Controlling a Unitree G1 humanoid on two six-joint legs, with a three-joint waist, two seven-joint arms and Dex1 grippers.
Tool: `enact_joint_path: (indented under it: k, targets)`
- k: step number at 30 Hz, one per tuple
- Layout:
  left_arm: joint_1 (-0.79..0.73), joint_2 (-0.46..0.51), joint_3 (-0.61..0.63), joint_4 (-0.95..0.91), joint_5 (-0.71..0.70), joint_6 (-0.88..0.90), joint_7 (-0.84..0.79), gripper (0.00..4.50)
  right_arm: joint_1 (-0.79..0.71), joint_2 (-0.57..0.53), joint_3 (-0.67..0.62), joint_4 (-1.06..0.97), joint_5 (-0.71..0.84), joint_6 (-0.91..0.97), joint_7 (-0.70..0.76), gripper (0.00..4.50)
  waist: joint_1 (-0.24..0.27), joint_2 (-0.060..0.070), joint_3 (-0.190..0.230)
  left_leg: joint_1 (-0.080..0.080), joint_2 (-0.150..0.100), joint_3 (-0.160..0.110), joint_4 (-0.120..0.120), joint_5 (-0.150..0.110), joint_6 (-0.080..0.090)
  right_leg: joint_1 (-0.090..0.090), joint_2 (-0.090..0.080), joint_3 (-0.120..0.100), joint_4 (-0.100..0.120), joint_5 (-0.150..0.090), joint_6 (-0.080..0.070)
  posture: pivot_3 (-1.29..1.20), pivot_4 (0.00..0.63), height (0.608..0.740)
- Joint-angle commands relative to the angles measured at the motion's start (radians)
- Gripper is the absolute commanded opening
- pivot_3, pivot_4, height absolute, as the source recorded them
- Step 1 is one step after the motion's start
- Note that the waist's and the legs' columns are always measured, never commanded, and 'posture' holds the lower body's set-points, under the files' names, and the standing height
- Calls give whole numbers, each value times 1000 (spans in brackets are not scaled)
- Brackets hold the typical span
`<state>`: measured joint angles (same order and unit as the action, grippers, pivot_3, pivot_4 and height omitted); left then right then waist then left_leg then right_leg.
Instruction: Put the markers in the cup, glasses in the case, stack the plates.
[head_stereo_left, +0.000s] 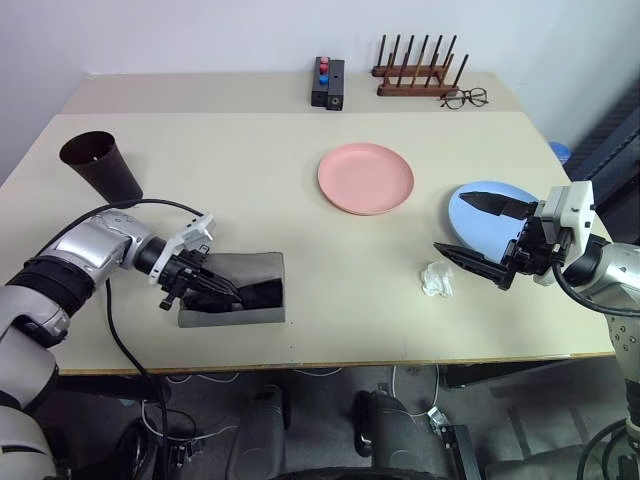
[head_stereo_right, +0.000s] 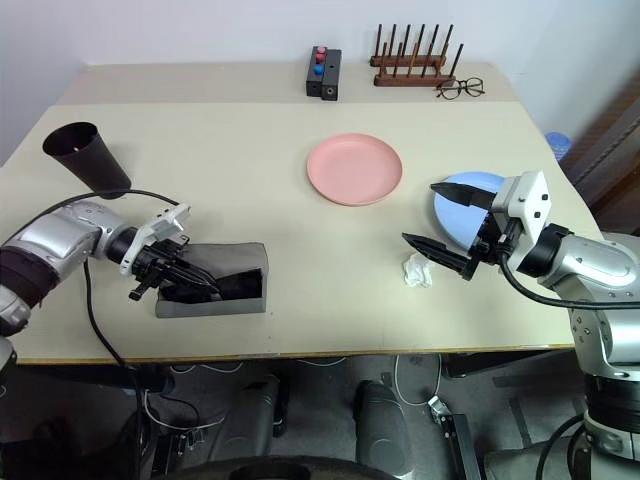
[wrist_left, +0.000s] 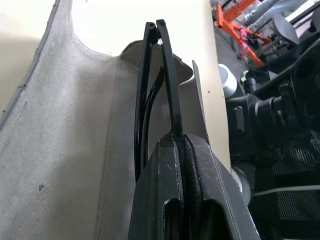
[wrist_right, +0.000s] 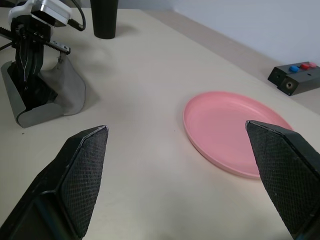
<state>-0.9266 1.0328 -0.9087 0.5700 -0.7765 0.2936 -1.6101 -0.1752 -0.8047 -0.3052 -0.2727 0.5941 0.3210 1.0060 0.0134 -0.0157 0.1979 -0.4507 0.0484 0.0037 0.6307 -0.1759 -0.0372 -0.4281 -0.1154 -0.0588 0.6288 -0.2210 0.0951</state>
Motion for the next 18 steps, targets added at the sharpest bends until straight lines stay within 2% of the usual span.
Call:
enact_joint_path:
  k: [1,7,10,12,15,17,18]
  targets:
    - [-6,17,-53,-17,-20,17,-4,18,-6,-18,-41,-30,15,-5,-3,4500,0,0,0,0,0,0,0,0,0,0,0,0,0,0,0,0,150,740]
    - [-23,16,-89,-7,-40,59,-4,18,-3,-19,-42,-31,15,-4,-3,4500,0,0,0,0,0,0,0,0,0,0,0,0,0,0,0,0,150,740]
    - [-35,8,-94,2,-40,79,-4,1001,-5,-18,-39,-30,13,-4,-3,4500,-1,0,0,0,0,0,0,0,0,0,0,0,0,0,0,0,150,740]
    - [-40,3,-92,14,-38,78,-4,1862,-7,-17,-38,-29,12,-4,-3,4500,0,0,0,0,0,0,0,0,0,0,0,0,0,0,0,0,150,740]
    - [-44,0,-88,22,-38,75,-4,3385,-11,-16,-34,-26,11,-4,-2,4500,2,1,0,0,0,0,0,0,0,0,0,0,0,0,0,0,150,740]
    - [-47,3,-88,19,-43,78,-4,4218,-14,-15,-32,-24,11,-4,-2,4500,3,1,0,1,0,0,0,0,0,1,0,0,0,0,0,0,150,740]
    - [-47,2,-84,22,-42,70,-4,4474,-15,-14,-31,-23,10,-4,-2,4500,3,1,-1,1,0,0,0,0,0,1,0,0,0,0,0,0,150,740]
